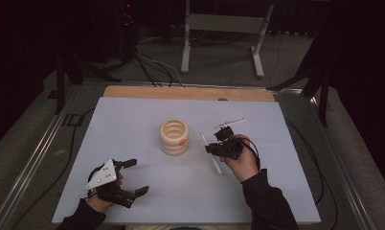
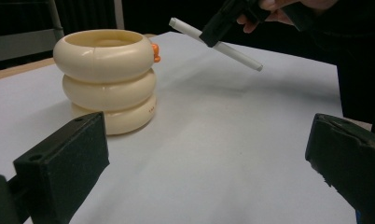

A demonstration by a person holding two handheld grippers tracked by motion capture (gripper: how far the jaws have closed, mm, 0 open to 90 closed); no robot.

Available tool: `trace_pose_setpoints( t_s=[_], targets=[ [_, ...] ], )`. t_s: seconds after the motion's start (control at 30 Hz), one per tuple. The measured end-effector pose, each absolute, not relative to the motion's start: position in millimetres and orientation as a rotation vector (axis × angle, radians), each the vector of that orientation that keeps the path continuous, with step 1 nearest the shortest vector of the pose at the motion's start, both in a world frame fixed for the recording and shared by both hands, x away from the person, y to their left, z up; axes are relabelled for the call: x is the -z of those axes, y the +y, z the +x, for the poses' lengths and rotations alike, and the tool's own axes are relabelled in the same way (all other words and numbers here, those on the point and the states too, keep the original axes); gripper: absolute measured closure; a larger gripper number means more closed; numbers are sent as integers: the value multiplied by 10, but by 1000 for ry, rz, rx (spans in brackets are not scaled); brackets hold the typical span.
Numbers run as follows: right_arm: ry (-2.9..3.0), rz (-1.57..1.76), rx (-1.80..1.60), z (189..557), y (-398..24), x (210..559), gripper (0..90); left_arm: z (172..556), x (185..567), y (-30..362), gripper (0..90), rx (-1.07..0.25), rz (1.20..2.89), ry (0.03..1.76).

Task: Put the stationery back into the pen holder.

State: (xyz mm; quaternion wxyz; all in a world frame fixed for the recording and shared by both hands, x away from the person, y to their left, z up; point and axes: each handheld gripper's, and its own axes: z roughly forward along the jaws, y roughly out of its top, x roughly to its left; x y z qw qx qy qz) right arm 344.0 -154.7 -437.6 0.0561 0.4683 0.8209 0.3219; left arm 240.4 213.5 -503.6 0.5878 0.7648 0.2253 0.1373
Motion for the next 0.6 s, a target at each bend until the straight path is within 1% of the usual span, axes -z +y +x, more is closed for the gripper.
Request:
trace_pose_setpoints(
  t_s=[0.6],
  targets=[
    [2447,1246,-1141,3405,-1483,4191,784,2411,5051,2157,0,-317,1775,538]
  ],
)
